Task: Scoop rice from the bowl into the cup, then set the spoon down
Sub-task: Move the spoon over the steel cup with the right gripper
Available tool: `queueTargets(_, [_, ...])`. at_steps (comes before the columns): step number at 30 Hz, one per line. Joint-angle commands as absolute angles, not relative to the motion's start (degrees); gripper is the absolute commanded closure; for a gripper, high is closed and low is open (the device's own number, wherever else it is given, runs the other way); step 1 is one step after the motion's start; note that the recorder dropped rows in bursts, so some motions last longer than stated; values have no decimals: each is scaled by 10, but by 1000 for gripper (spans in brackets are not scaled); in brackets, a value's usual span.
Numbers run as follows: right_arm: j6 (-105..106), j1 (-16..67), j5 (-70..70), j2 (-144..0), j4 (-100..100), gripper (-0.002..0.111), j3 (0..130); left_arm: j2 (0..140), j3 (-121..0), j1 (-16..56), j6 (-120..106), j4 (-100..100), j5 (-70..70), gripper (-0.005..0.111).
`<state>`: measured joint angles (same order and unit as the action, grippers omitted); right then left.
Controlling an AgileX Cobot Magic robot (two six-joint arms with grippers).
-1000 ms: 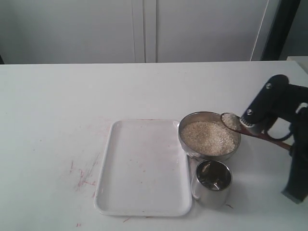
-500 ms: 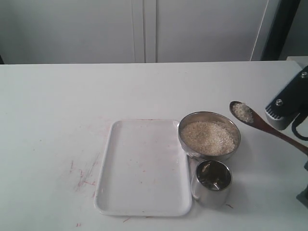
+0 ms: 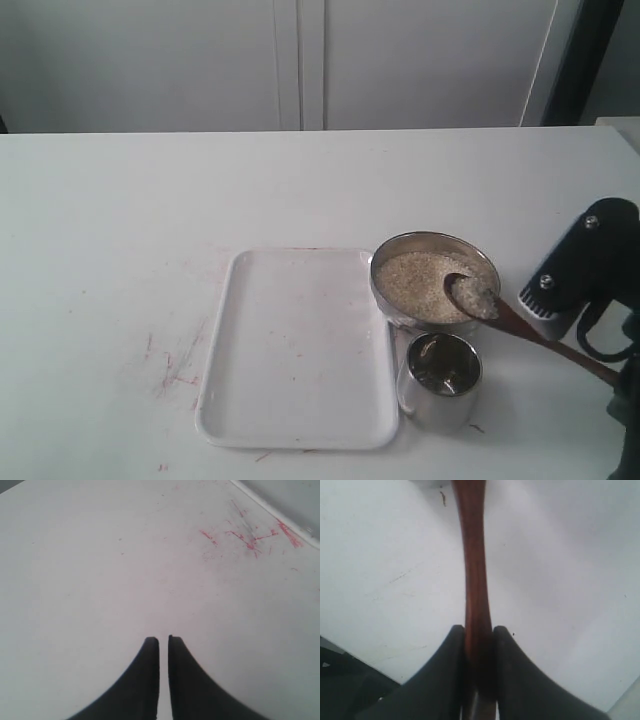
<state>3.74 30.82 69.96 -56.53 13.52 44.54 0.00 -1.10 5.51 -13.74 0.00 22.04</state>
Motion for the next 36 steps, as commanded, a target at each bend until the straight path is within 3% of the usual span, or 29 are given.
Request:
queueTargets(1, [12,352,700,-562,167,108,443,0,-6,59,-135,-3,249,92])
queueTargets(10, [-16,420,700,-584,188,108,439,0,-6,59,-135,-3,249,92])
queueTargets(36, [76,422,700,-650,340,108,398,0,-6,59,-135,-3,249,92])
